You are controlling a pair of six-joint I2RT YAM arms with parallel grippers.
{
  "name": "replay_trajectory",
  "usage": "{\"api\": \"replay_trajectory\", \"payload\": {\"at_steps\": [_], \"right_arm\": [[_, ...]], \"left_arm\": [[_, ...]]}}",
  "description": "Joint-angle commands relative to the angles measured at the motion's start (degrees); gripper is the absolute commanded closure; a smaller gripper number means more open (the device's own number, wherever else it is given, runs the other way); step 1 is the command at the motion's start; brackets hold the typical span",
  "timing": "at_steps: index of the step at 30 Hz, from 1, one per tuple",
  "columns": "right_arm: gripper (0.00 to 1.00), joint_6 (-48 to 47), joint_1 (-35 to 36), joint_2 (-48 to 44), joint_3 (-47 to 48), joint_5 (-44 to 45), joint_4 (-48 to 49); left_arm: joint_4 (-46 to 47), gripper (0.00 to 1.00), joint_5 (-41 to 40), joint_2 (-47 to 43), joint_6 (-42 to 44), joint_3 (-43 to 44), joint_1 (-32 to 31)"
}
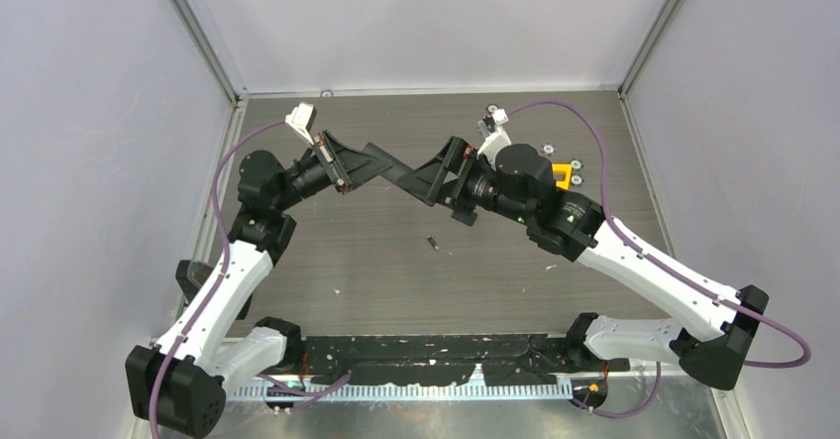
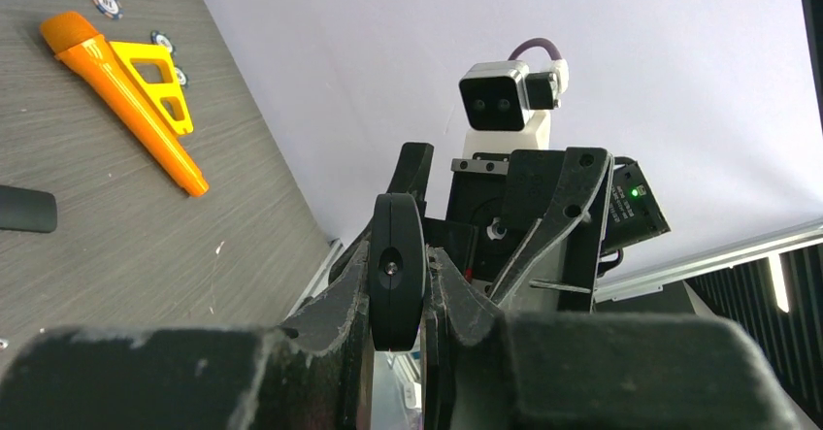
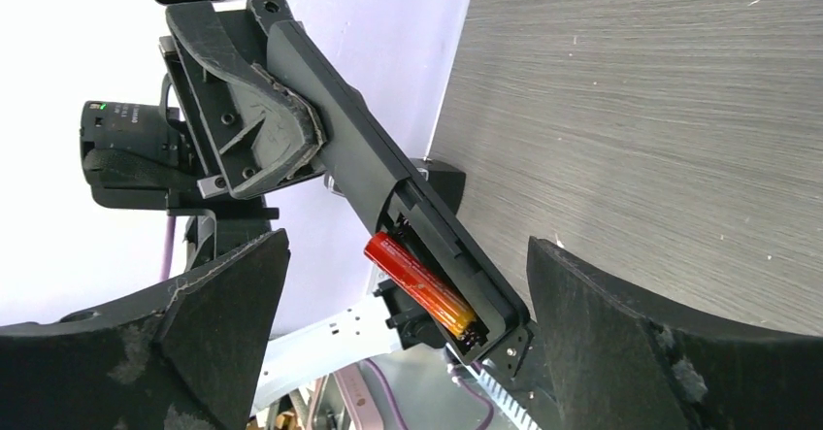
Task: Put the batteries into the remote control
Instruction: Load the battery into the remote control.
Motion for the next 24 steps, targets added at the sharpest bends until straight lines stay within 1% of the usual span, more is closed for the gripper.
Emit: {"api": "replay_trajectory", "payload": {"at_steps": [1,3,5,7,11,15,24], "right_arm": [[0.01,3.54,-0.65,0.03,-1.01,-1.46,5.15],[0.06,4.09,-0.88,-0.21,-1.97,-1.98,6.02],[0.16,4.56,-1.25,-0.49,-2.89,-2.53,7.53],[0.23,4.67,-1.44,-0.69,-3.36,-2.81,7.88],[0.32,4.76,-1.76,-0.87,-4.00,-3.37,8.77],[0.39,5.18,-2.24,-0.61,-3.75,-4.67,9.58],[0.49,6.38,-2.70,0.05,-4.21,-6.69,11.12]], "left_arm": [[2.59,1.00,-0.60,-0.78,-0.36,-0.45,-0.16],[2.48,1.00,-0.83,-1.06,-0.22,-0.62,-0.12],[2.29,1.00,-1.02,-1.26,-0.14,-0.79,-0.08],[2.18,1.00,-1.24,-1.40,-0.09,-1.00,-0.11],[1.94,1.00,-1.45,-1.51,0.01,-1.03,-0.12],[1.90,1.00,-1.56,-1.45,0.02,-1.01,-0.12],[2.67,1.00,-2.21,-1.32,-0.57,-1.01,-0.12]]}}
